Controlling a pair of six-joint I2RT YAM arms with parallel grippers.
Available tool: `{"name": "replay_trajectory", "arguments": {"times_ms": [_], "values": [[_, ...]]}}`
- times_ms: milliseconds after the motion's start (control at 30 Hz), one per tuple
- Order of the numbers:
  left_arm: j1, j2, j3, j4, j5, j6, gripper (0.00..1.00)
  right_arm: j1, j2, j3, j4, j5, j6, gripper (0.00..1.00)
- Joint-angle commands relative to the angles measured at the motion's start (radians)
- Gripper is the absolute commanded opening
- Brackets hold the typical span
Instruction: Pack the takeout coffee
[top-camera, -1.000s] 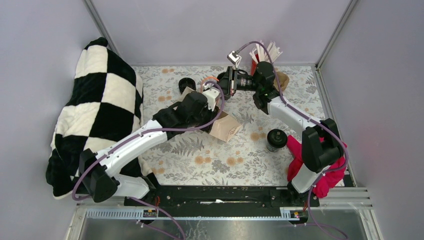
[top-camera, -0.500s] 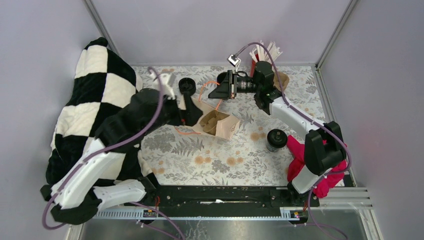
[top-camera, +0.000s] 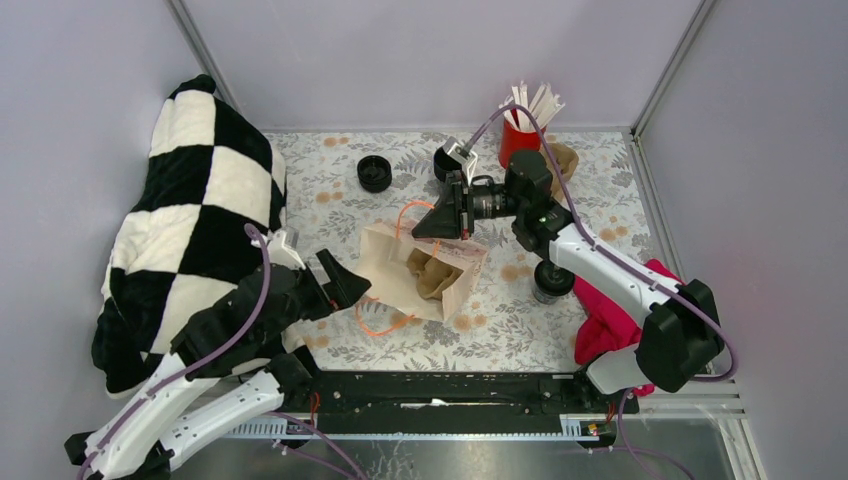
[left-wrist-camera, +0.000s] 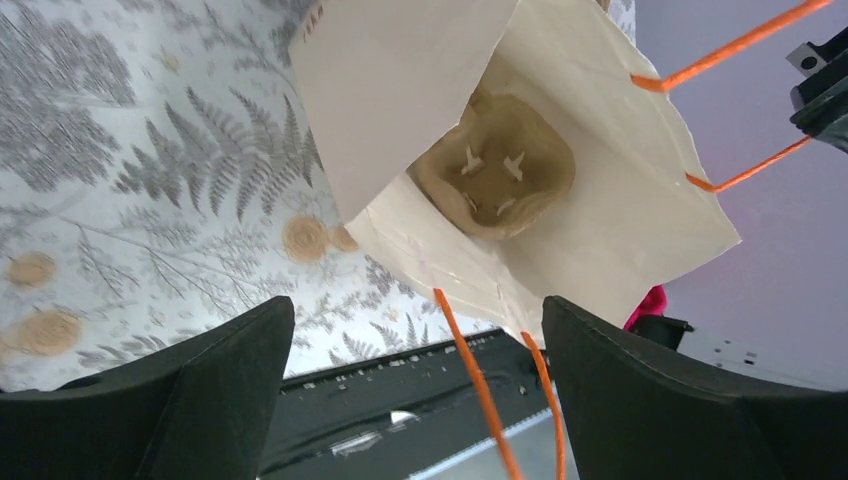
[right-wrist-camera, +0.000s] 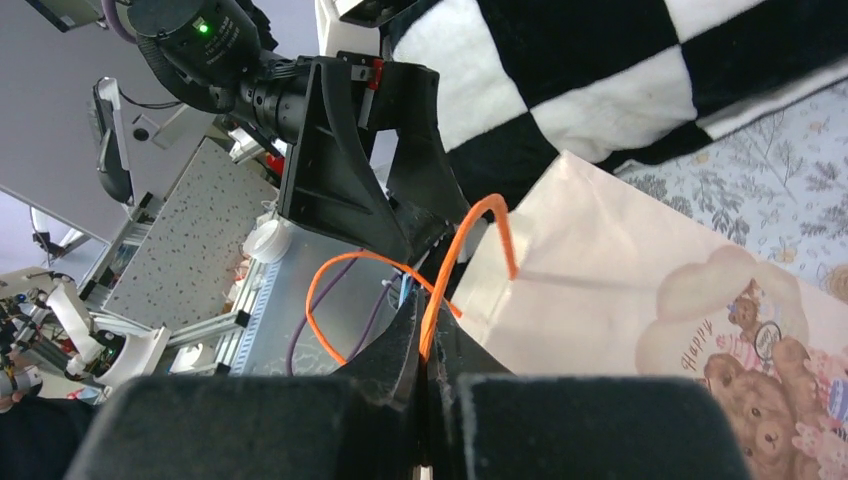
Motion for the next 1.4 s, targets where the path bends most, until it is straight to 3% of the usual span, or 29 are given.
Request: {"name": "replay_trajectory", "arguments": {"times_ms": [0, 100, 233, 367, 467, 533, 700, 867, 933, 1067, 1133, 1200, 1267, 1367], "values": [[-0.002, 0.046, -0.052, 0.076, 0.12, -0.113, 0.98, 0.001, -0.015, -0.044, 0.14, -0.011, 0.013, 0.0], [-0.002, 0.075, -0.071, 0.095, 0.216, -0.112, 0.9, 0.008, -0.022, -0.054, 0.16, -0.02, 0.013, 0.0], [-0.002, 0.094, -0.079, 0.112, 0.327, -0.055, 0.87, 0.022, -0.048, -0.088, 0.148, -0.033, -0.051, 0.0], [-0.002, 0.115, -0.129, 0.203, 0.473, -0.033, 0.56, 0.027, -0.066, -0.103, 0.061, -0.007, -0.123, 0.0], [-0.002, 0.128, -0.099, 0.209, 0.455, -0.01, 0.23, 0.03, -0.072, -0.079, -0.038, 0.053, -0.174, 0.0], [-0.001, 0.139, -0.042, 0.211, 0.423, 0.019, 0.12, 0.029, -0.078, -0.03, -0.161, 0.17, -0.206, 0.0], [-0.002, 0.191, 0.149, 0.258, 0.33, 0.107, 0.04, 0.029, -0.112, 0.096, -0.325, 0.455, -0.159, 0.0], [-0.001, 0.293, 0.323, 0.321, 0.319, 0.127, 0.0, 0.03, -0.048, 0.356, -0.561, 0.545, -0.063, 0.0], [-0.001, 0.329, 0.371, 0.275, 0.269, 0.094, 0.0, 0.03, -0.017, 0.427, -0.658, 0.583, -0.041, 0.0], [0.012, 0.344, 0.227, 0.166, 0.078, -0.003, 0.0, 0.03, 0.05, 0.385, -0.711, 0.699, -0.073, 0.0], [0.077, 0.366, 0.147, 0.221, 0.173, -0.002, 0.0, 0.03, 0.129, 0.435, -0.798, 0.743, -0.137, 0.0], [0.167, 0.401, 0.141, 0.278, 0.36, 0.033, 0.0, 0.03, 0.183, 0.504, -0.868, 0.765, -0.171, 0.0], [0.236, 0.444, 0.232, 0.256, 0.449, 0.084, 0.0, 0.035, 0.206, 0.602, -0.933, 0.778, -0.199, 0.0], [0.263, 0.485, 0.43, 0.217, 0.476, 0.132, 0.0, 0.078, 0.193, 0.759, -1.01, 0.858, -0.252, 0.0]]}}
